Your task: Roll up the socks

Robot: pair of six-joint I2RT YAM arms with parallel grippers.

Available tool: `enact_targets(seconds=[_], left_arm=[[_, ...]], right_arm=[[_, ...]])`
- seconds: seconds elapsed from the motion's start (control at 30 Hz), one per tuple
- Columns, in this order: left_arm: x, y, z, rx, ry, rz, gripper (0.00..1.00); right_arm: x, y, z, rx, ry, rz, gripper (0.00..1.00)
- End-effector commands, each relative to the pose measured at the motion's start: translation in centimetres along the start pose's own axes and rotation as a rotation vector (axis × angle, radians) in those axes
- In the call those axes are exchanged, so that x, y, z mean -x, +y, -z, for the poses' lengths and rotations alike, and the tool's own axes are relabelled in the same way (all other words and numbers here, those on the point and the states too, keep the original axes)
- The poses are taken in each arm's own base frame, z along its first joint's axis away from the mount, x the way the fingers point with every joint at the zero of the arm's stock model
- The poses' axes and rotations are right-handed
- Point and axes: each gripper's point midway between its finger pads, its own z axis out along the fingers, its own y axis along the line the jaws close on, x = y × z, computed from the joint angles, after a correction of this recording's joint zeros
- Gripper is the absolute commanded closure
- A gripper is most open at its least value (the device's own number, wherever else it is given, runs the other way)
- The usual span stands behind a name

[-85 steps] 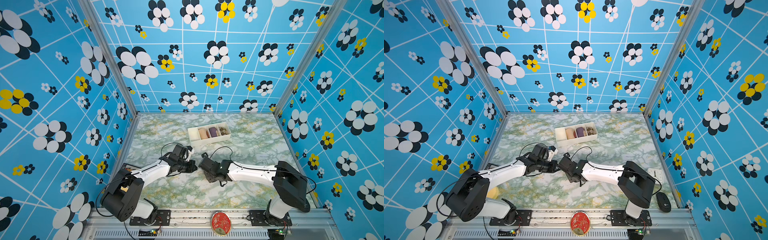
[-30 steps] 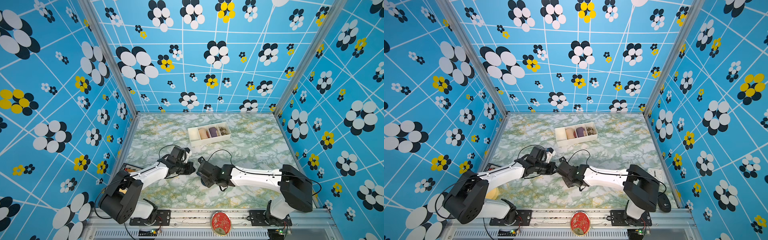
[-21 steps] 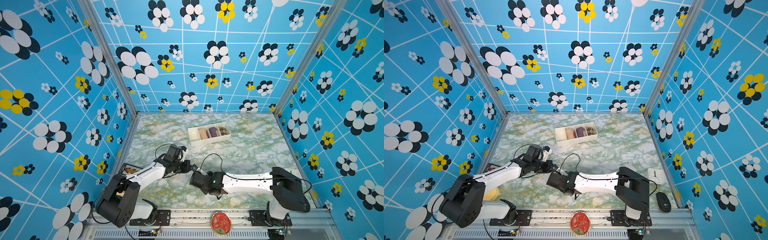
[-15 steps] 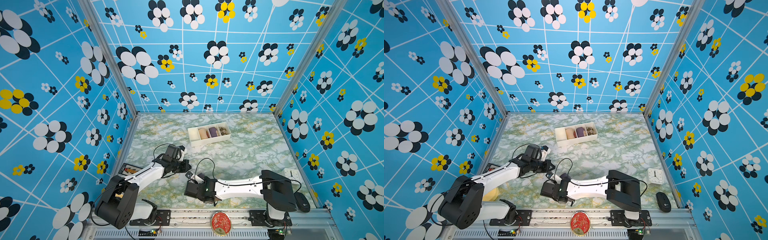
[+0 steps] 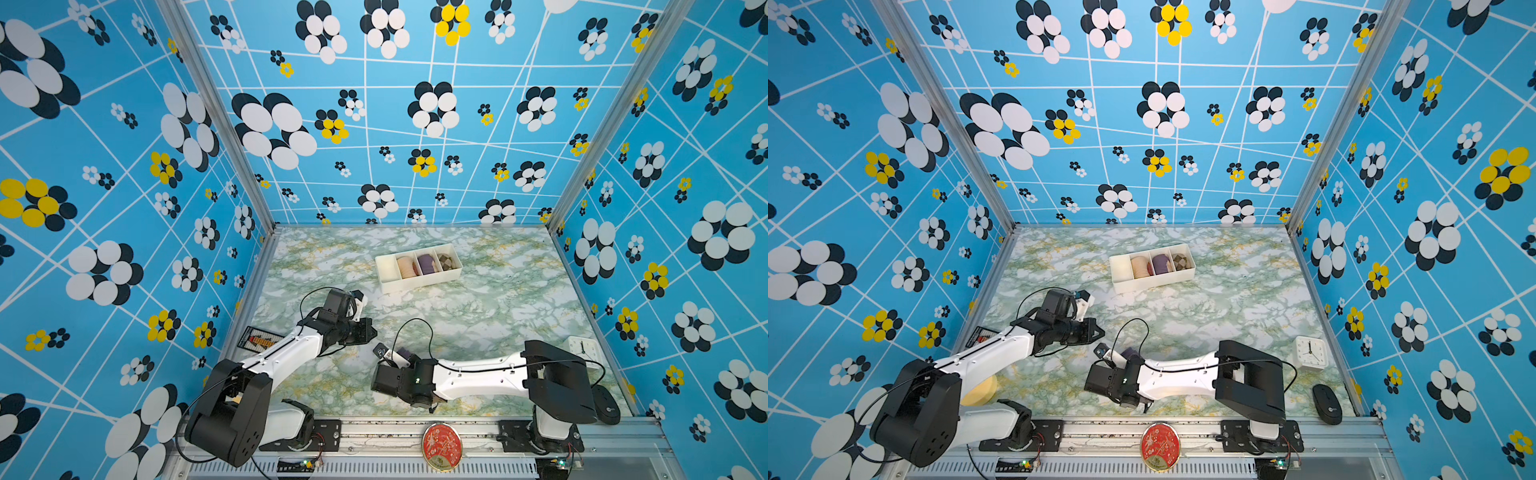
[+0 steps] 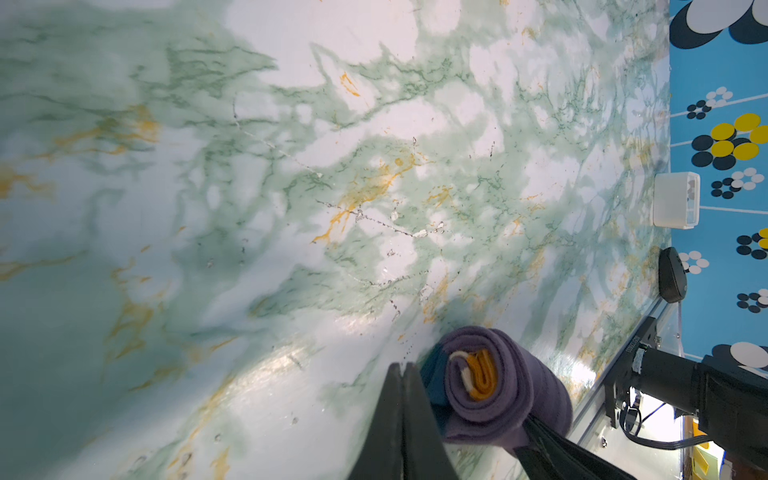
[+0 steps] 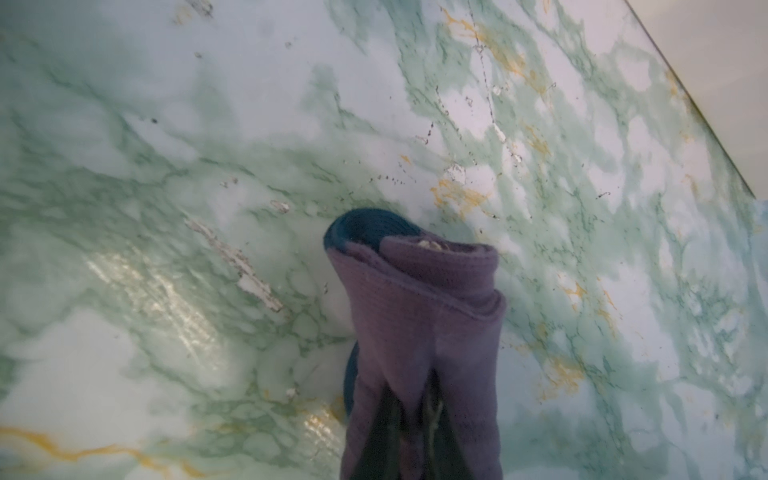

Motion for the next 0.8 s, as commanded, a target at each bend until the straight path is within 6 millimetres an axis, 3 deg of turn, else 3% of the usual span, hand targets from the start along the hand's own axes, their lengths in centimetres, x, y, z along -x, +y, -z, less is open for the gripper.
enact_targets(seconds=[0.0, 0.47, 0.77], left_arm=[[-0.7, 0.3, 0.4, -0.003, 0.017, -0.006, 0.95], [-0.4, 0.6, 0.4, 0.002, 0.013, 0.001, 0.95], [-0.3, 0.7, 0.4, 0.002, 0.014, 0.004, 0.95]], right_arm=[[-5.8, 1.9, -2.0, 0.119, 0.215, 0.041, 1.00], [-8.5, 2.2, -4.1, 0.238, 0.350, -0.097, 1.00], [-8.9, -0.1, -4.9, 0.270, 0.350, -0.283, 1.00]])
